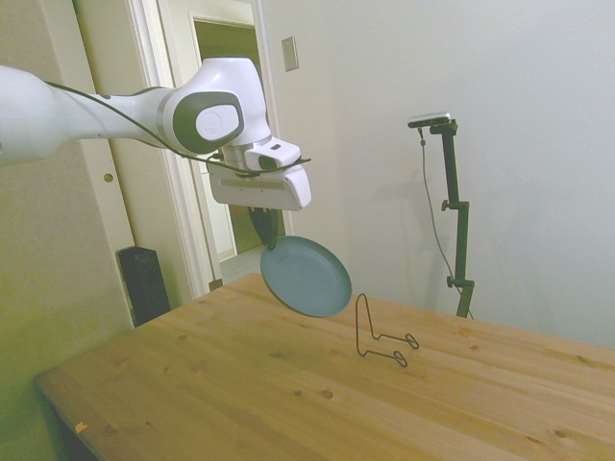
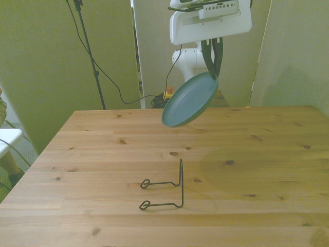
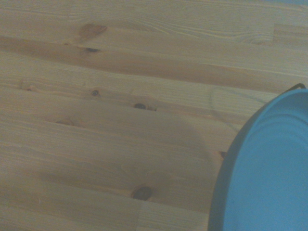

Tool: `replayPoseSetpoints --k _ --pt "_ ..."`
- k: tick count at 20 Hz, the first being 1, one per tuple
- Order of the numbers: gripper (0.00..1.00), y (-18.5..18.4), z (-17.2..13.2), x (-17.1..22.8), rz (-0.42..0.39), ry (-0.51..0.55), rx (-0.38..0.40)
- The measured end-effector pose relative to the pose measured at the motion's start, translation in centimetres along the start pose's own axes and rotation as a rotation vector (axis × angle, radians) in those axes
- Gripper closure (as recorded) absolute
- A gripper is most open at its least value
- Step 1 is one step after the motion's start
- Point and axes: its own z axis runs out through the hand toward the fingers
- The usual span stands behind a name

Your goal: Load the plate

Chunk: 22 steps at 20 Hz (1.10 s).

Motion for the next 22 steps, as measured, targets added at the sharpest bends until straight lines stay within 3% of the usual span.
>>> replayPoseSetpoints --k 10,22 --pt "1.0 2.1 -4.6 4.8 0.007 -0.051 0.119" --pt "1.0 6.4 -4.2 14.6 0.019 -0.163 0.238"
